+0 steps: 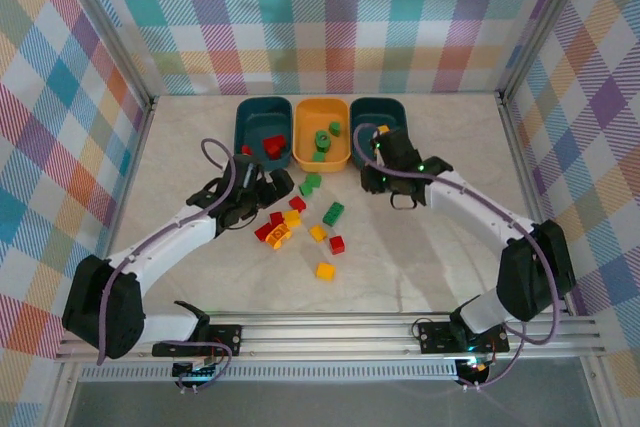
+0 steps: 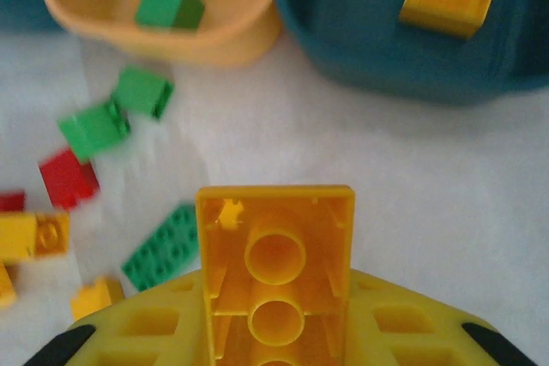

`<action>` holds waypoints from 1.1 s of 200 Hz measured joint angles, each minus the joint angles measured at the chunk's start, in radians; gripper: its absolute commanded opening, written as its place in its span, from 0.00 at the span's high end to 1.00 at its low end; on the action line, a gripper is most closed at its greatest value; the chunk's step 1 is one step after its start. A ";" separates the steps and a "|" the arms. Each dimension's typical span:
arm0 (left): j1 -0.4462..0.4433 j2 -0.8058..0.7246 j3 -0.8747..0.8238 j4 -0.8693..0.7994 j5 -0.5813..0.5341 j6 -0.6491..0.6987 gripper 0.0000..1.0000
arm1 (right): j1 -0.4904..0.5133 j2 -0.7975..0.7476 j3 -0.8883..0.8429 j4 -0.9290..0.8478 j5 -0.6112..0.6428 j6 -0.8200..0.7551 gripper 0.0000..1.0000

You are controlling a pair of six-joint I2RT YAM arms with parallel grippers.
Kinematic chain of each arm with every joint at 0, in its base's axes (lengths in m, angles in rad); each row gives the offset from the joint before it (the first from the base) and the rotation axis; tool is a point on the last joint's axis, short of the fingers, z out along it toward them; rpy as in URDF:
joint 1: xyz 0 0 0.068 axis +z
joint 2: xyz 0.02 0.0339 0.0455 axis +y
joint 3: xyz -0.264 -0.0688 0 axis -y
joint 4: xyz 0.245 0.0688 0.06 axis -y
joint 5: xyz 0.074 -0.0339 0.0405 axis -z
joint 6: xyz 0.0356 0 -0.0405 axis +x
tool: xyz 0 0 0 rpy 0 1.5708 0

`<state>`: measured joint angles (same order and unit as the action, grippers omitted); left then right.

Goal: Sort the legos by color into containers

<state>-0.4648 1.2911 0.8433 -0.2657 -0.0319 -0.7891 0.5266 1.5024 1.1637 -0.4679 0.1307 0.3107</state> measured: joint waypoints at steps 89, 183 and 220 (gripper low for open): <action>0.153 -0.035 -0.115 -0.111 0.055 -0.035 0.00 | -0.181 0.469 0.463 0.000 -0.063 -0.014 0.62; 0.153 -0.092 -0.113 -0.123 0.080 -0.018 0.00 | -0.151 0.341 0.413 -0.047 0.005 -0.019 0.37; 0.146 -0.058 -0.103 -0.108 0.088 -0.016 0.05 | 0.069 0.002 0.092 0.079 0.068 0.019 0.38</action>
<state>-0.3191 1.2335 0.7406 -0.3733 0.0559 -0.8047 0.5961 1.5047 1.2556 -0.3893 0.1986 0.3302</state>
